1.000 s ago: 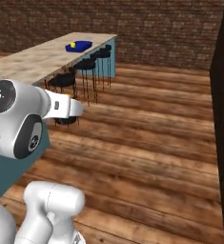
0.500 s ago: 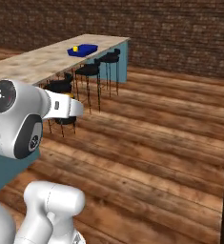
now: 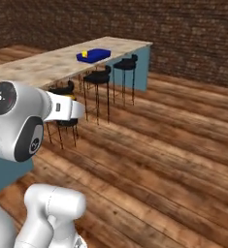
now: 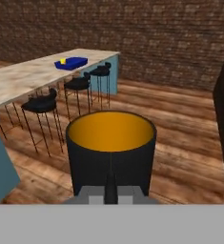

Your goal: There is a tray on the dining counter. Grab the cup, mug, and pitcher and place them on the tray. The pitcher may be placed next to the tray if it cannot fit the tray.

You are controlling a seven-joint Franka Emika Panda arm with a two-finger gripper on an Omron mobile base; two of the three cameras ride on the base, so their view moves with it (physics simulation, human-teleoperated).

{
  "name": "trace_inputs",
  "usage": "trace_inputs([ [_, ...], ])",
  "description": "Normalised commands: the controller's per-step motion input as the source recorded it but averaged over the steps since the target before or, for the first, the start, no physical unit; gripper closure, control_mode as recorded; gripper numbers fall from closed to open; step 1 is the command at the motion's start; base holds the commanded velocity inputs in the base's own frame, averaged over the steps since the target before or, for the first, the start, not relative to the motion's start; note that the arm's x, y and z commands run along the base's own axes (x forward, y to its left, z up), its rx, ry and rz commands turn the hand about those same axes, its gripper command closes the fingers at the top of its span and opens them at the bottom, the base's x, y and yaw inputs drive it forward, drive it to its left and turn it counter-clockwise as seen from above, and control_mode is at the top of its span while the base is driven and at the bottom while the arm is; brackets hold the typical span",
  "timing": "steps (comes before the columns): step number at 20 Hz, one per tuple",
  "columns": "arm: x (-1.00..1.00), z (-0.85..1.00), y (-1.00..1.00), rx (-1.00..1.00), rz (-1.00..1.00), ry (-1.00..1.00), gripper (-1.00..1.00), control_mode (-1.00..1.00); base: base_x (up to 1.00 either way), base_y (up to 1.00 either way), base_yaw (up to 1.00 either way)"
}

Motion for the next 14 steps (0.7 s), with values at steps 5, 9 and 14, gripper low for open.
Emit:
trace_inputs([
  [5, 0.0, 0.0, 0.0, 0.0, 0.0, 0.0, 1.0, 1.0, 1.0, -0.81, 0.47],
  [9, 0.0, 0.0, 0.0, 0.0, 0.0, 0.0, 1.0, 1.0, 0.99, -0.75, 0.59],
  [14, 0.0, 0.0, 0.0, 0.0, 0.0, 0.0, 1.0, 1.0, 0.85, -0.74, 0.58],
])
